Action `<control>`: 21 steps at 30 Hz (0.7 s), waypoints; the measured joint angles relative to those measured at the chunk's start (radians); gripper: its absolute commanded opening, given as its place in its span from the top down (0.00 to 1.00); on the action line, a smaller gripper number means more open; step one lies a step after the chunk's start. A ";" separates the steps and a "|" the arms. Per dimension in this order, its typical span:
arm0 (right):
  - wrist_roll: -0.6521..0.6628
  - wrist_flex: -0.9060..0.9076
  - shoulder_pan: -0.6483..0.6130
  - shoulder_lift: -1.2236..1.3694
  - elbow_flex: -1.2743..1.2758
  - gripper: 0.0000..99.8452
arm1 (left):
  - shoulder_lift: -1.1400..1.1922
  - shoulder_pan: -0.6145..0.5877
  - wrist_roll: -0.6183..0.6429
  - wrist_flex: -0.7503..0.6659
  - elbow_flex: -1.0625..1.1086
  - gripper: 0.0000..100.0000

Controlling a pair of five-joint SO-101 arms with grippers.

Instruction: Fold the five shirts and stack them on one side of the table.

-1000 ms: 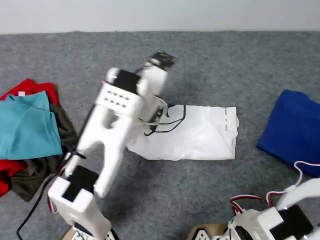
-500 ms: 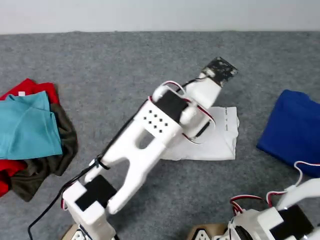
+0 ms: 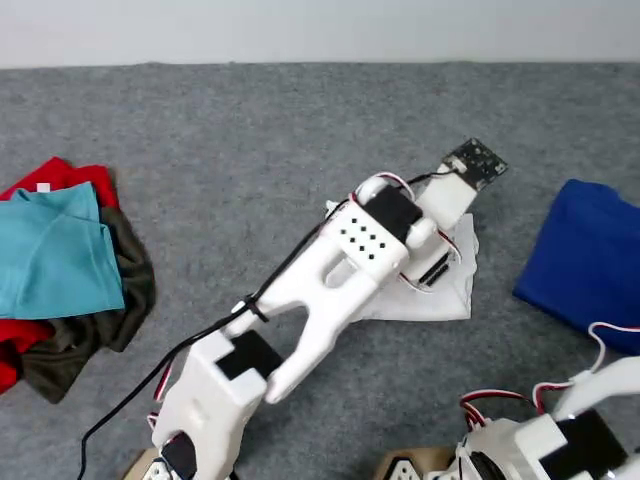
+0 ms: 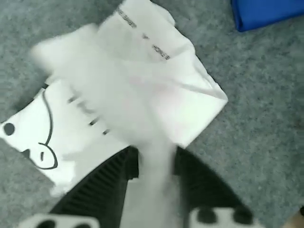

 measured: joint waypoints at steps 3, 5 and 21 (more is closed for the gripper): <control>0.000 0.000 0.000 0.000 0.000 0.99 | 0.025 -0.012 0.000 0.040 -0.077 0.78; 0.000 0.000 0.000 0.000 0.000 0.99 | 0.029 -0.034 0.000 0.075 -0.132 0.78; 0.000 0.000 0.000 0.000 0.000 0.99 | 0.031 -0.183 -0.124 0.160 0.092 0.99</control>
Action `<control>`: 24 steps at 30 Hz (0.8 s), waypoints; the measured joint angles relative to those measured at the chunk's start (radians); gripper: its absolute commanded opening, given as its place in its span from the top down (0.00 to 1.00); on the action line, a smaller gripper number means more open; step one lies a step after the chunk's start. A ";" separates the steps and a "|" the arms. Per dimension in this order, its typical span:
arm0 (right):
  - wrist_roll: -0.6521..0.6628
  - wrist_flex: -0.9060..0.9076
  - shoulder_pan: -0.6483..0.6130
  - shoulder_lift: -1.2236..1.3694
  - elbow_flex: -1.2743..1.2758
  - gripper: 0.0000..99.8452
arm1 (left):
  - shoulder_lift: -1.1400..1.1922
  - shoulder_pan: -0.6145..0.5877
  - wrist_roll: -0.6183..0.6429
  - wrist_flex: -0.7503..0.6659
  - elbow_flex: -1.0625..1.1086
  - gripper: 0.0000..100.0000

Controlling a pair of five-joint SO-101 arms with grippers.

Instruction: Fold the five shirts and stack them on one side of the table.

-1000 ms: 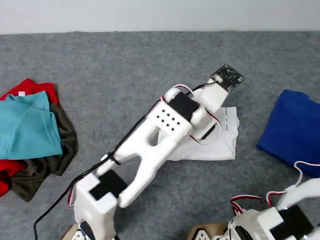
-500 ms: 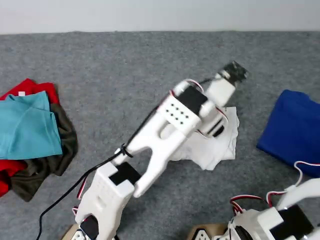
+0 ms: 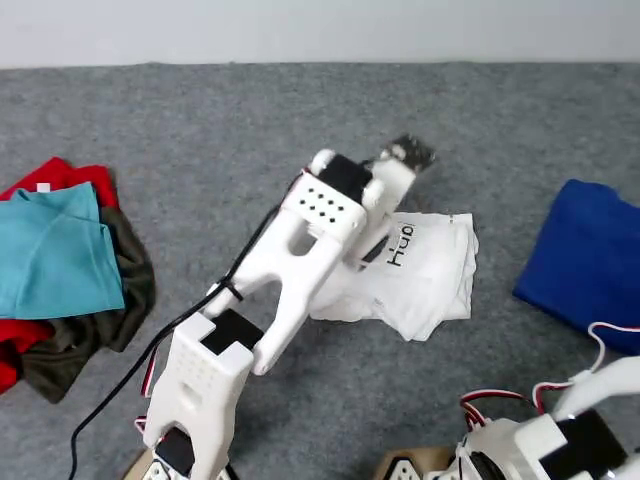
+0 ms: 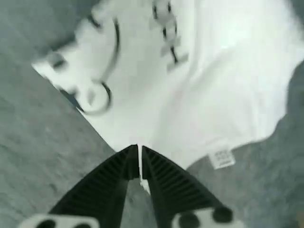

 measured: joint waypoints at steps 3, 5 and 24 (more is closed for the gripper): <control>0.000 0.000 0.000 0.000 0.000 0.99 | 0.000 0.017 -0.002 0.000 0.109 0.99; 0.000 0.000 0.000 0.000 0.000 0.99 | 0.000 0.052 -0.002 -0.002 0.172 0.99; -0.003 0.097 -0.121 0.000 0.000 0.99 | -0.158 -0.046 0.011 0.000 0.235 0.99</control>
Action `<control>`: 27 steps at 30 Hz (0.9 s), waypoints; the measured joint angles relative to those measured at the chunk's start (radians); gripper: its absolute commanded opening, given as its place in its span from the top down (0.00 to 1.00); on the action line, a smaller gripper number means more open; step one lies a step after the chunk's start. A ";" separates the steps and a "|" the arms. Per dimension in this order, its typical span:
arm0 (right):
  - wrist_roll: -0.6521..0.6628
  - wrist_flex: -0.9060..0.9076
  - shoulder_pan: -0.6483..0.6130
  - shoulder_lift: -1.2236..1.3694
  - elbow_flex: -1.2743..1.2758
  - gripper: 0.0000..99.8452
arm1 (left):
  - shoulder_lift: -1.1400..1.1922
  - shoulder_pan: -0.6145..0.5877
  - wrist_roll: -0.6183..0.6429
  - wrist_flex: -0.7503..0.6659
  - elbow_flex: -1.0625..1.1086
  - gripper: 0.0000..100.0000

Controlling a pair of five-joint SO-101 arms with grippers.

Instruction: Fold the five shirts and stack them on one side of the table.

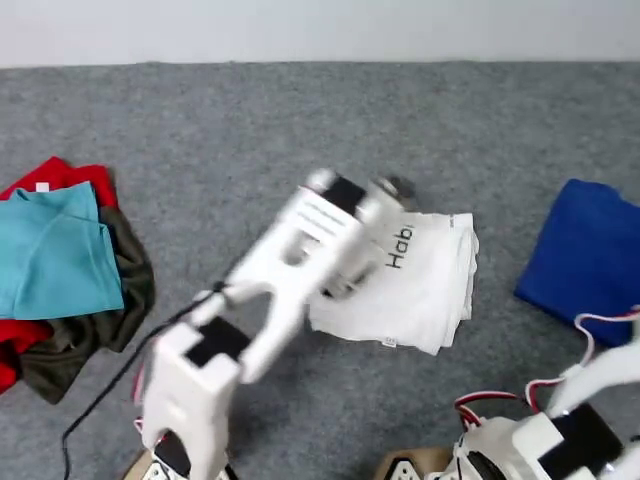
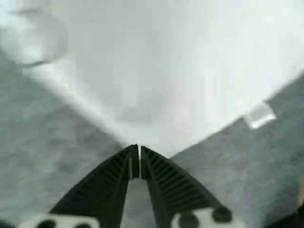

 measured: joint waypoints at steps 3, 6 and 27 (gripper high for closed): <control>-0.023 0.072 -0.109 0.000 0.000 0.99 | -0.138 -0.107 0.003 0.000 0.006 0.99; -0.115 0.081 -0.226 0.000 0.000 0.99 | -0.272 -0.209 -0.017 0.000 0.051 0.99; -0.506 -0.239 -0.862 0.160 0.000 0.86 | -0.623 -0.916 -0.163 0.006 0.229 0.99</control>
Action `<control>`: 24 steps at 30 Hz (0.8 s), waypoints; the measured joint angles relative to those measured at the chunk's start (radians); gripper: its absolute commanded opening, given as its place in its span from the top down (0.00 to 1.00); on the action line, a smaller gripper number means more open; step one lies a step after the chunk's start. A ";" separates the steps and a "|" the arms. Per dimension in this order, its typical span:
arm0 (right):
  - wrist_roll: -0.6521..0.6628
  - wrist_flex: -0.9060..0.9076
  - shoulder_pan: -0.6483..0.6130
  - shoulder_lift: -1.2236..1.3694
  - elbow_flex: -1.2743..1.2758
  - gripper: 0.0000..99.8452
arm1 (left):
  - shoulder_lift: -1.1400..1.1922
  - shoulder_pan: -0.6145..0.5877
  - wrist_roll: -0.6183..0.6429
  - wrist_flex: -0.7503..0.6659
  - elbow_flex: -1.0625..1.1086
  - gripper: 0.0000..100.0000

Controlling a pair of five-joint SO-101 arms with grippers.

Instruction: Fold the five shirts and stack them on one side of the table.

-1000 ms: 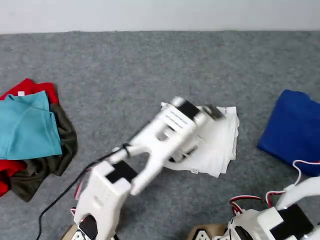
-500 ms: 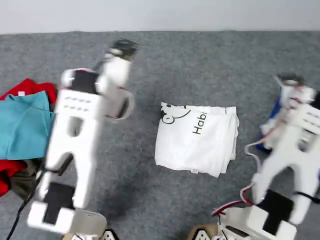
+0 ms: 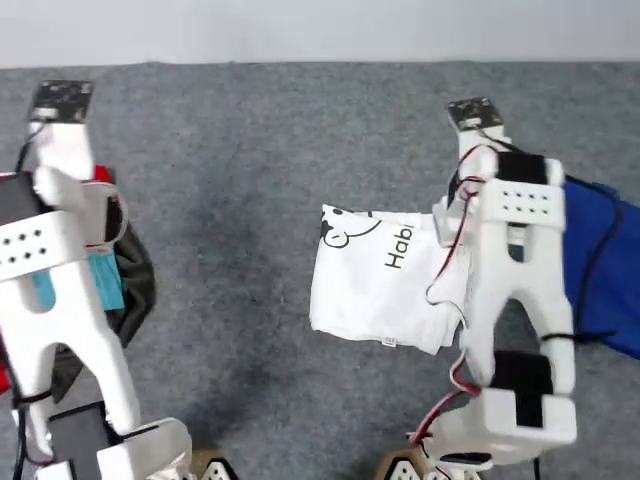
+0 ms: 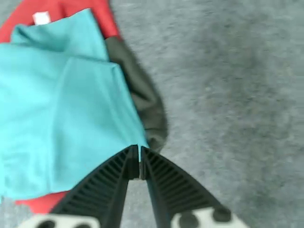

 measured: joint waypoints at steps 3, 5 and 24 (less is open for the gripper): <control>-0.002 -0.046 -0.014 0.052 0.000 0.87 | 0.000 -0.052 -0.012 0.000 0.000 0.99; -0.002 -0.077 -0.014 0.072 0.000 0.87 | 0.000 -0.066 -0.011 0.000 0.000 0.99; -0.002 -0.216 -0.012 0.213 0.000 0.87 | -0.002 -0.063 -0.015 0.000 0.135 0.99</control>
